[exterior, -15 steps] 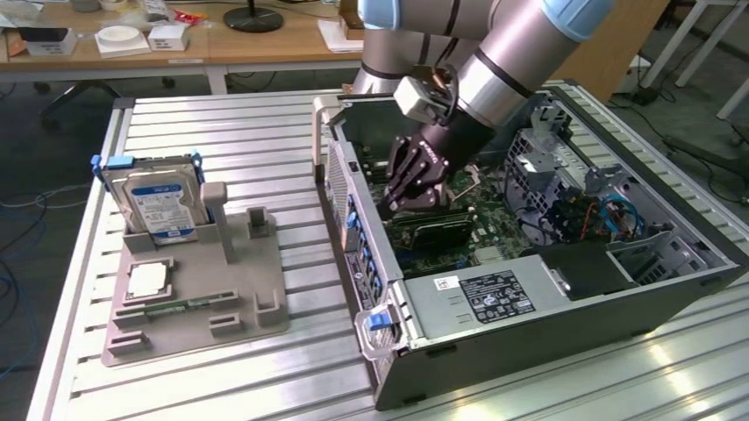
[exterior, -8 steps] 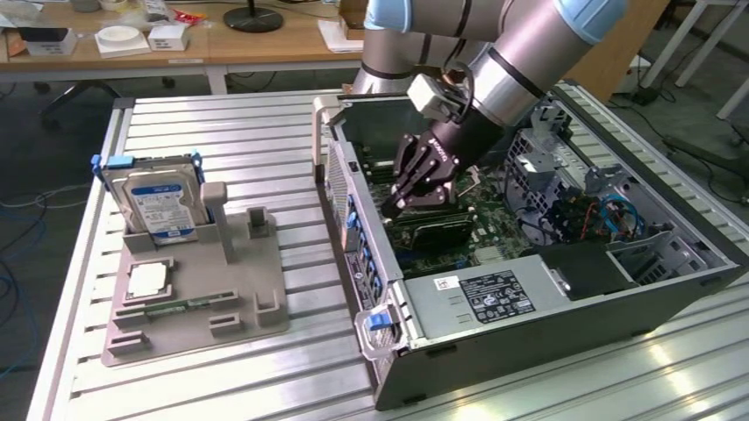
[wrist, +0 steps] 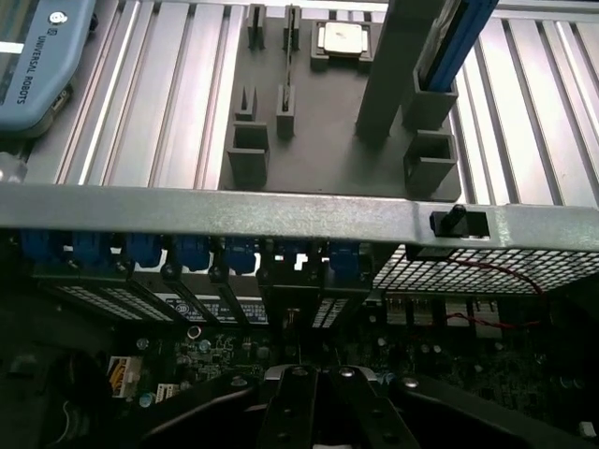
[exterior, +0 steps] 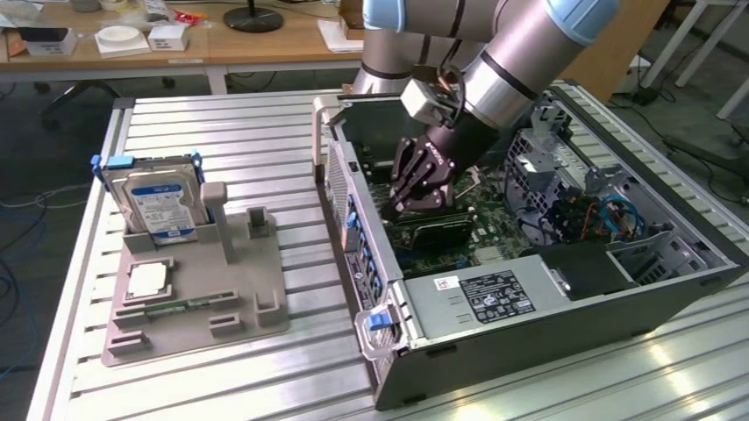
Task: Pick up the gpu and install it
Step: 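Press down on the gpu until it lock into place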
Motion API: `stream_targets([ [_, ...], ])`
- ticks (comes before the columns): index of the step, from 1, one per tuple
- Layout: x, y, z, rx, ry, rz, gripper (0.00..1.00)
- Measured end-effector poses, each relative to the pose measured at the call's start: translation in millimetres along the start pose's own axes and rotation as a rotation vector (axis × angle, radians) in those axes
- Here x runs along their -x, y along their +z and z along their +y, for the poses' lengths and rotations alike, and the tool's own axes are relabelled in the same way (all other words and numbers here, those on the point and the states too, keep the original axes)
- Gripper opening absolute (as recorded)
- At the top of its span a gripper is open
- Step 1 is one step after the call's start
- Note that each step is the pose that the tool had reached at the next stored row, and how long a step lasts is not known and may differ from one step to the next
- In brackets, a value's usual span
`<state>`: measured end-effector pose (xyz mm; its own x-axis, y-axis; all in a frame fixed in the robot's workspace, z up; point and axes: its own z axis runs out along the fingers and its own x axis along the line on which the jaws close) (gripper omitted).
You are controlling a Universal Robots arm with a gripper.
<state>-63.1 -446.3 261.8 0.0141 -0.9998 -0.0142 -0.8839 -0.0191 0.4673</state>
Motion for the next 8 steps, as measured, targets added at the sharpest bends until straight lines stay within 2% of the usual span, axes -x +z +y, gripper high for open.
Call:
stream_targets([
  [8,0.0,1.4,-0.7,0.0,0.0,0.0,0.1],
])
